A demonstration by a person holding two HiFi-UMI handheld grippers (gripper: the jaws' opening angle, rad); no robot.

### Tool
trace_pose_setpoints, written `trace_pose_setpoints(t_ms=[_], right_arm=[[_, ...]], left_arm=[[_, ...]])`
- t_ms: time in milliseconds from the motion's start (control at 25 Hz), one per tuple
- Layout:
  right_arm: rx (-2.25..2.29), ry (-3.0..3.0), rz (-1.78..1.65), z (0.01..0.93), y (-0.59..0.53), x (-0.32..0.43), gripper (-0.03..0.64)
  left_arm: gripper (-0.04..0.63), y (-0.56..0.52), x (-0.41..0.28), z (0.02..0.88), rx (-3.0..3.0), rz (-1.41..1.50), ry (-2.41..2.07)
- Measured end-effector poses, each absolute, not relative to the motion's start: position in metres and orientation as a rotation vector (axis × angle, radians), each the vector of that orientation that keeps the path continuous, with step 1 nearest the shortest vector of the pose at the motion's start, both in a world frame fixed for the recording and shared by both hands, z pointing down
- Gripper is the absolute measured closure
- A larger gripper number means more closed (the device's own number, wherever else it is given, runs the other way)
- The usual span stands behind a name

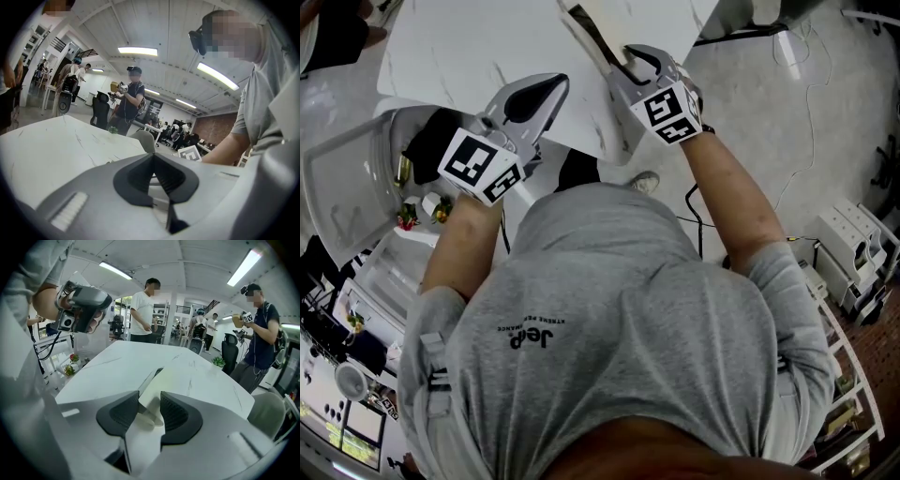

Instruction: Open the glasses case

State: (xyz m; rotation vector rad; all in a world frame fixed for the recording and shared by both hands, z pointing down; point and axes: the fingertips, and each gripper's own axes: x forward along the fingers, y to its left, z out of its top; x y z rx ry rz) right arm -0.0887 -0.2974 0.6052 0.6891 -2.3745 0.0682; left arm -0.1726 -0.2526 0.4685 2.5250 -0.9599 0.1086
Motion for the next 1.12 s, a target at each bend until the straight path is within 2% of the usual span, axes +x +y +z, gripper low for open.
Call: trace_pose_setpoints(t_ms=[560,1120], right_arm=[[0.894,-2.367,0.173,0.598,-0.326,-0.053,0.575],[0.964,-2.328,0.296,0.613,-0.333,-0.037,0.589]], left_arm=[[0.546,-0.253,-0.17,0.468,2.532,0.107,-0.948],[0.546,-0.253,-0.172,0.469,2.528,0.12,-0.945]])
